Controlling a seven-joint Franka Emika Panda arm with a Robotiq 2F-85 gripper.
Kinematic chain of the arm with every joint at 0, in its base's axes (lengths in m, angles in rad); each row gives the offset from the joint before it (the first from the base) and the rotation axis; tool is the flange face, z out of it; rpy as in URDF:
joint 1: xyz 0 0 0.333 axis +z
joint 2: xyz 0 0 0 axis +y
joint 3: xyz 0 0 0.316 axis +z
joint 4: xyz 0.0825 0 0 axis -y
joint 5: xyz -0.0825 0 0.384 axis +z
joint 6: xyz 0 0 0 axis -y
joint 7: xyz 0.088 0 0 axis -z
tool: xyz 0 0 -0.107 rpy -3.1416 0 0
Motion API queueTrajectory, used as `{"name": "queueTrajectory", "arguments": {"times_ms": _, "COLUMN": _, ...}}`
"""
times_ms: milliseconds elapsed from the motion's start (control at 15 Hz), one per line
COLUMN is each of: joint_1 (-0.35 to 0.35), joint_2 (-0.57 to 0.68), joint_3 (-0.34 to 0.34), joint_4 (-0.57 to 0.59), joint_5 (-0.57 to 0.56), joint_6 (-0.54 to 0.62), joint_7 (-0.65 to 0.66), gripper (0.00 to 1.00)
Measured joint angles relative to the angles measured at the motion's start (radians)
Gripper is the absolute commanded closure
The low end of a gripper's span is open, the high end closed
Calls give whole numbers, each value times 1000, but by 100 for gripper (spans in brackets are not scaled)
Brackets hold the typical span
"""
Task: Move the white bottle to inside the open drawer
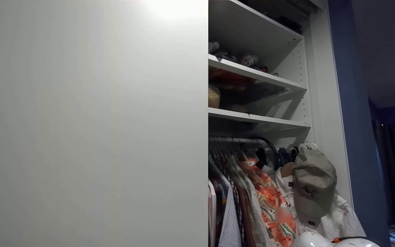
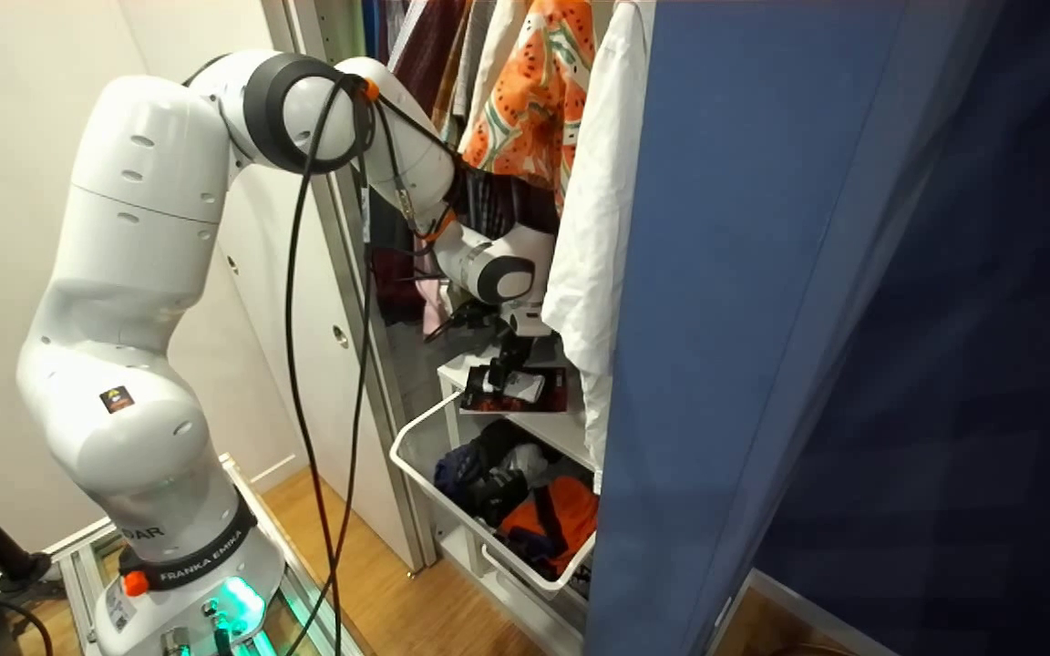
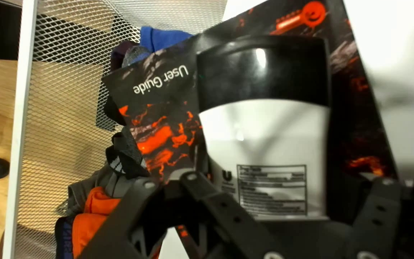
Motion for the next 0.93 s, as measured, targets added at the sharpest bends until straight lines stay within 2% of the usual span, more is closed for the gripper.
{"name": "queueTrajectory", "arguments": {"times_ms": 333, "joint_1": -8, "joint_2": -23, "joint_3": 1, "joint_4": -22, "joint_5": 57, "joint_6": 18, "joint_7": -6, "gripper": 96}}
{"name": "queueTrajectory", "arguments": {"times_ms": 667, "joint_1": -41, "joint_2": -96, "joint_3": 30, "joint_4": -162, "joint_5": 185, "joint_6": 157, "joint_7": -88, "gripper": 94}}
{"name": "queueTrajectory", "arguments": {"times_ms": 800, "joint_1": -69, "joint_2": -138, "joint_3": 59, "joint_4": -251, "joint_5": 273, "joint_6": 231, "joint_7": -163, "gripper": 94}}
{"name": "queueTrajectory", "arguments": {"times_ms": 933, "joint_1": -110, "joint_2": -184, "joint_3": 103, "joint_4": -348, "joint_5": 412, "joint_6": 310, "joint_7": -262, "gripper": 94}}
